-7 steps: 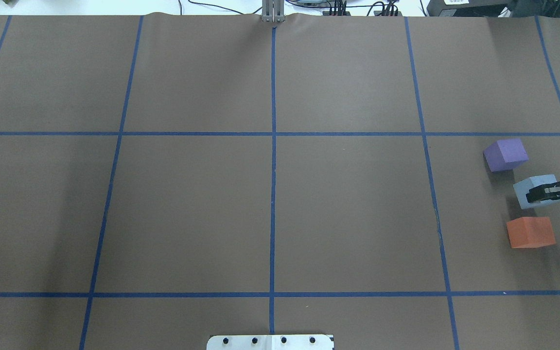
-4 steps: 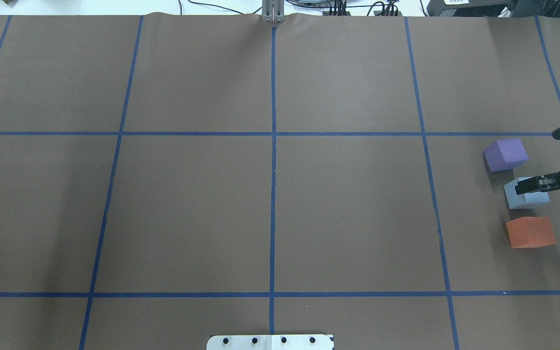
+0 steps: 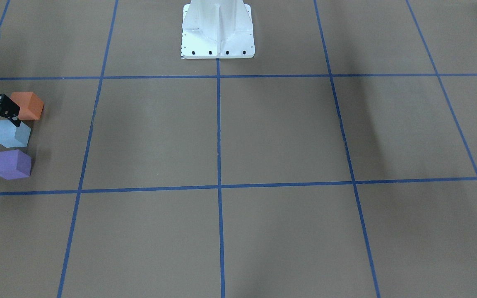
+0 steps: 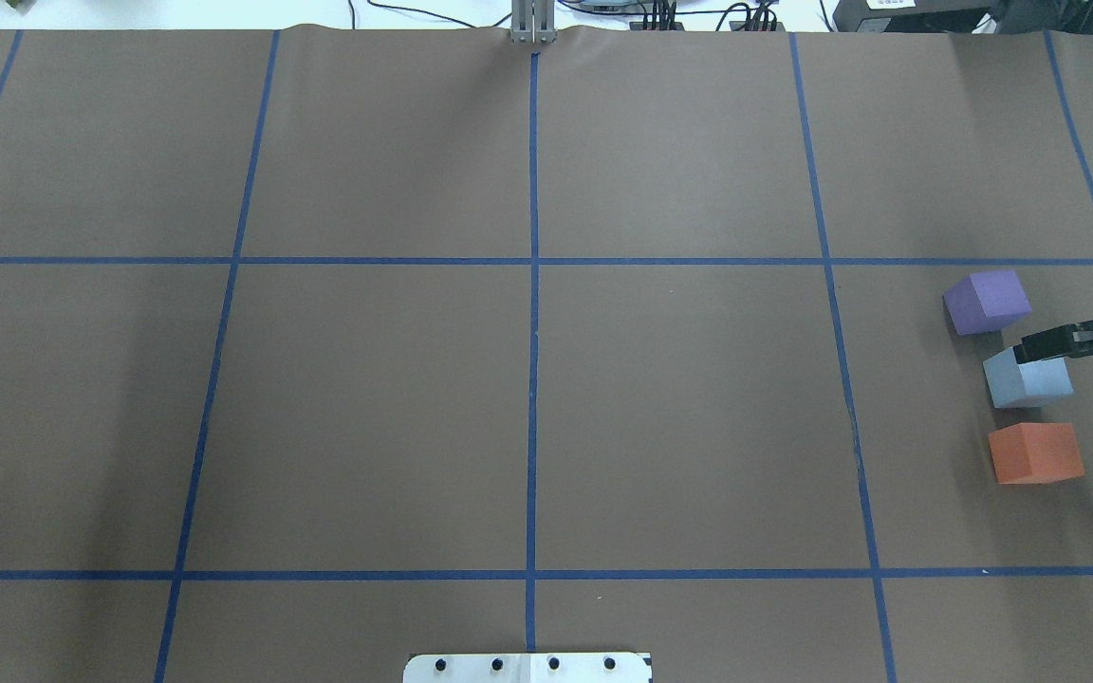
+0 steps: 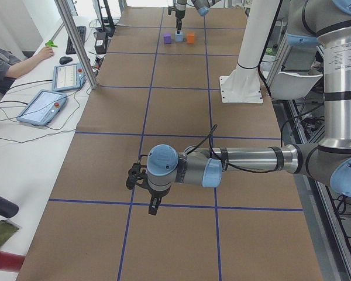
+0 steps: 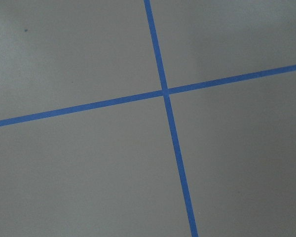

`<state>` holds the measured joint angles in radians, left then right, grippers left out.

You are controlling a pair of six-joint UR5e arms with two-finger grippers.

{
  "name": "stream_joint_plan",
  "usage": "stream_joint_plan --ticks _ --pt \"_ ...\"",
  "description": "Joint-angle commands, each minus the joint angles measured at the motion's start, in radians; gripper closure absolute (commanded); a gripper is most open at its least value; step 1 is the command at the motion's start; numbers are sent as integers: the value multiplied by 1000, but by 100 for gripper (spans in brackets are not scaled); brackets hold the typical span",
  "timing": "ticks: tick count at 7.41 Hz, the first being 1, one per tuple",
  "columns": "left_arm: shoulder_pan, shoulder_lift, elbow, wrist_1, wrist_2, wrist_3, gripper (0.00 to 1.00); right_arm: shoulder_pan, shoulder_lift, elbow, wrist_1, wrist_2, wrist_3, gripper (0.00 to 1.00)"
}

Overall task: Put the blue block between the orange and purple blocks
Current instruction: 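Lower the light blue cube, open the right gripper and lift away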

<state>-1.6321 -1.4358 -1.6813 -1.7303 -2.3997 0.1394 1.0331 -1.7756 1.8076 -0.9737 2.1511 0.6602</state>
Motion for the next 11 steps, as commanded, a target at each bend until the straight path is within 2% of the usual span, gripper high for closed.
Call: stream_joint_plan --ticks 1,2,3,4,5,9,11 --pt "0 2 2 3 2 5 0 190 -22 12 -142 102 -279 1" --pt "0 11 3 5 2 8 0 335 -15 16 -307 152 -527 1" --pt "0 26 3 3 7 8 0 443 -8 47 -503 165 -733 1" --pt "0 40 3 3 10 0 0 534 49 65 -683 164 -857 1" --pt "0 44 9 3 17 14 0 557 57 64 -747 144 -899 0" --pt "-3 49 -51 6 4 12 0 558 35 62 -743 158 -870 0" --pt "-6 51 -51 6 1 133 0 552 38 62 -741 158 -870 0"
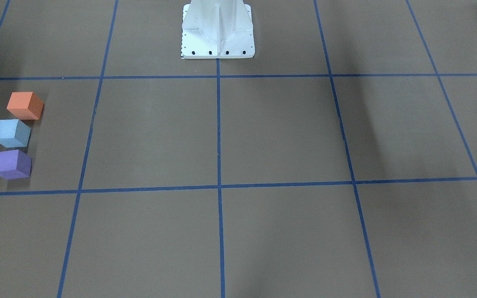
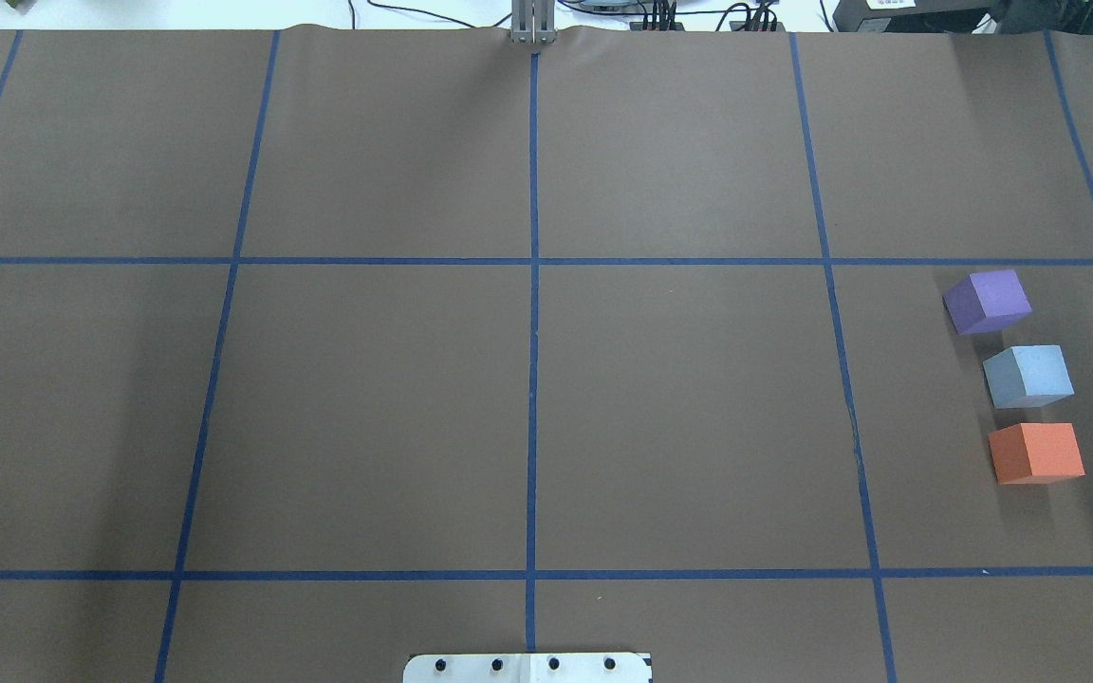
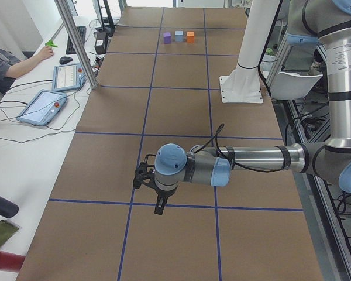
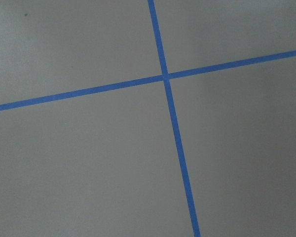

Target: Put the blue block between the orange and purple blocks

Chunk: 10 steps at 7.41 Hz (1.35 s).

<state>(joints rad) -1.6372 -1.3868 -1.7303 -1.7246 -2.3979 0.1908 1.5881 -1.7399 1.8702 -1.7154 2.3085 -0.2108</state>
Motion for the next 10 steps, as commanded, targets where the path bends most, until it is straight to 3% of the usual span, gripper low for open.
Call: stream_joint_plan --ticks 1,7,10 --pt "-1 0 3 6 -1 141 0 -7 5 0 0 0 -1 0" --pt "-1 -1 0 11 5 82 0 -43 23 3 3 0 2 0" --pt "-1 -1 -2 13 5 82 0 -62 17 0 100 3 79 0"
